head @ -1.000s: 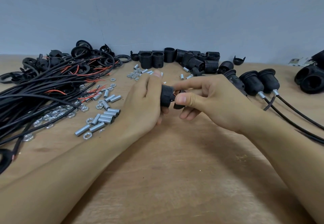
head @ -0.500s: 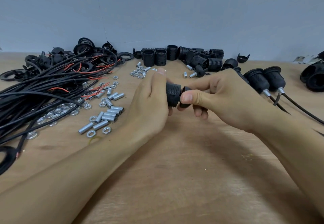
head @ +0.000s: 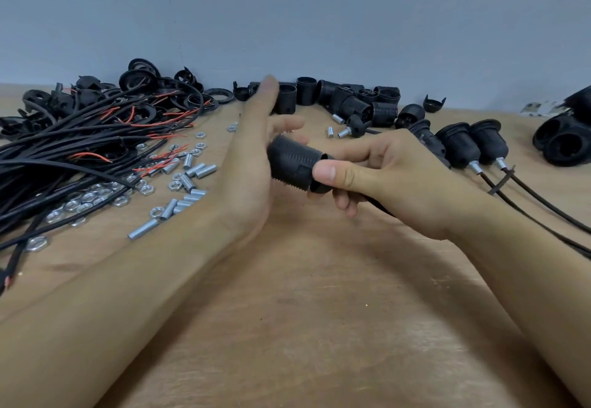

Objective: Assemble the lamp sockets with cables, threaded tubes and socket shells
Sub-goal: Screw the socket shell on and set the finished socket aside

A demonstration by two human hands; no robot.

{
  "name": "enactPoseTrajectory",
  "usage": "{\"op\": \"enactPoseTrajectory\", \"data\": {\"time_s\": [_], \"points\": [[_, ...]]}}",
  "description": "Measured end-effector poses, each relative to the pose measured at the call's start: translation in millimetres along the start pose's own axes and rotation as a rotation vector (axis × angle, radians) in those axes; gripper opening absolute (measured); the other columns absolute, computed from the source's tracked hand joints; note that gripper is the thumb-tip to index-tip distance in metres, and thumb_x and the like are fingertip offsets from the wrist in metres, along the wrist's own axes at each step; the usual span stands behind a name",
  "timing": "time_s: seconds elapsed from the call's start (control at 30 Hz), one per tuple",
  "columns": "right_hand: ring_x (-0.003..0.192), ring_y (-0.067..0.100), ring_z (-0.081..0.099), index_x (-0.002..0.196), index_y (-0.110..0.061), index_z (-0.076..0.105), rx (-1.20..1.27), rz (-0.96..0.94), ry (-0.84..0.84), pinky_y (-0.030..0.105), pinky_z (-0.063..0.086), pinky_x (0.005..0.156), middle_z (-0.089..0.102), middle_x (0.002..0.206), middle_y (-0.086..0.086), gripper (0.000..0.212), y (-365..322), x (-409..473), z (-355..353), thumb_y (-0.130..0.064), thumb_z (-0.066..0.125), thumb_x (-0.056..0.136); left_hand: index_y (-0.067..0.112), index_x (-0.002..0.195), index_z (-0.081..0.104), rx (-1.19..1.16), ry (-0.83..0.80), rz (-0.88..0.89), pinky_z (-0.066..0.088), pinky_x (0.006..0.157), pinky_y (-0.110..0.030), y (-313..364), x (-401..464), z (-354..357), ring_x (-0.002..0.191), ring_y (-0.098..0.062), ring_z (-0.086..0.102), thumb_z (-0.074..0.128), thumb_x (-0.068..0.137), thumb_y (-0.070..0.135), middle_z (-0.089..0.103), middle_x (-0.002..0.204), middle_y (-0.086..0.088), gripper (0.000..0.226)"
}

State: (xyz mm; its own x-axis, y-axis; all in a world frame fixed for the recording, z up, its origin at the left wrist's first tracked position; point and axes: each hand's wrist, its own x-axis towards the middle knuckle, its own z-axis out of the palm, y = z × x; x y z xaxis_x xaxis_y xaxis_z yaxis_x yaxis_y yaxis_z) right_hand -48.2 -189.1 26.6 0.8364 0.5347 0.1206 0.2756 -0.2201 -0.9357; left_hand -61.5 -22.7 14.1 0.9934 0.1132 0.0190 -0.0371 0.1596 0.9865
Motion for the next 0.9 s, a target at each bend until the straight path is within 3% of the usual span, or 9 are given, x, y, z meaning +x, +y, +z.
{"op": "enactPoseTrajectory", "data": {"time_s": [0.1,0.3,0.53,0.73,0.9], "points": [[0.061,0.012,0.058,0.091,-0.011,0.078,0.047,0.001,-0.028,0.023,0.050,0.059,0.074,0.084,0.012,0.029,-2,-1,-3,-0.036,0.071,0.078,0.007,0.115,0.067,-0.145,-0.079,-0.022,0.047,0.102,-0.050,5,-2,-6,0.107,-0.028,0.070,0.035,0.084,0.074,0.073,0.112,-0.016,0.081],[0.059,0.013,0.058,0.081,-0.012,0.076,0.038,0.044,-0.198,0.023,0.050,0.056,0.073,0.079,0.013,0.026,-5,-3,6,-0.036,0.068,0.082,0.010,0.116,0.068,-0.196,-0.009,0.076,0.042,0.107,-0.042,10,1,-10,0.111,-0.018,0.067,0.015,0.092,0.071,0.075,0.110,-0.007,0.085],[0.067,0.021,0.067,0.084,-0.006,0.065,0.089,0.120,-0.218,0.028,0.058,0.063,0.073,0.082,0.018,0.029,3,-6,12,-0.033,0.065,0.074,0.019,0.125,0.064,-0.113,-0.144,0.098,0.036,0.108,-0.041,-5,-4,-6,0.122,-0.010,0.059,0.009,0.080,0.077,0.071,0.121,-0.001,0.092],[0.065,0.017,0.067,0.085,-0.008,0.064,0.084,0.152,-0.193,0.024,0.057,0.063,0.072,0.077,0.015,0.030,6,-5,16,-0.034,0.069,0.070,0.024,0.119,0.068,-0.012,-0.113,0.127,0.033,0.111,-0.041,-12,-7,-2,0.120,-0.006,0.059,0.010,0.075,0.078,0.072,0.116,0.006,0.090],[0.069,0.015,0.068,0.088,-0.007,0.067,0.122,0.171,-0.202,0.022,0.058,0.066,0.073,0.082,0.017,0.024,10,-3,17,-0.027,0.068,0.074,0.025,0.104,0.071,0.122,-0.077,0.239,0.041,0.100,-0.040,-14,-6,-3,0.109,-0.008,0.063,0.012,0.075,0.081,0.074,0.105,0.006,0.087]]}}
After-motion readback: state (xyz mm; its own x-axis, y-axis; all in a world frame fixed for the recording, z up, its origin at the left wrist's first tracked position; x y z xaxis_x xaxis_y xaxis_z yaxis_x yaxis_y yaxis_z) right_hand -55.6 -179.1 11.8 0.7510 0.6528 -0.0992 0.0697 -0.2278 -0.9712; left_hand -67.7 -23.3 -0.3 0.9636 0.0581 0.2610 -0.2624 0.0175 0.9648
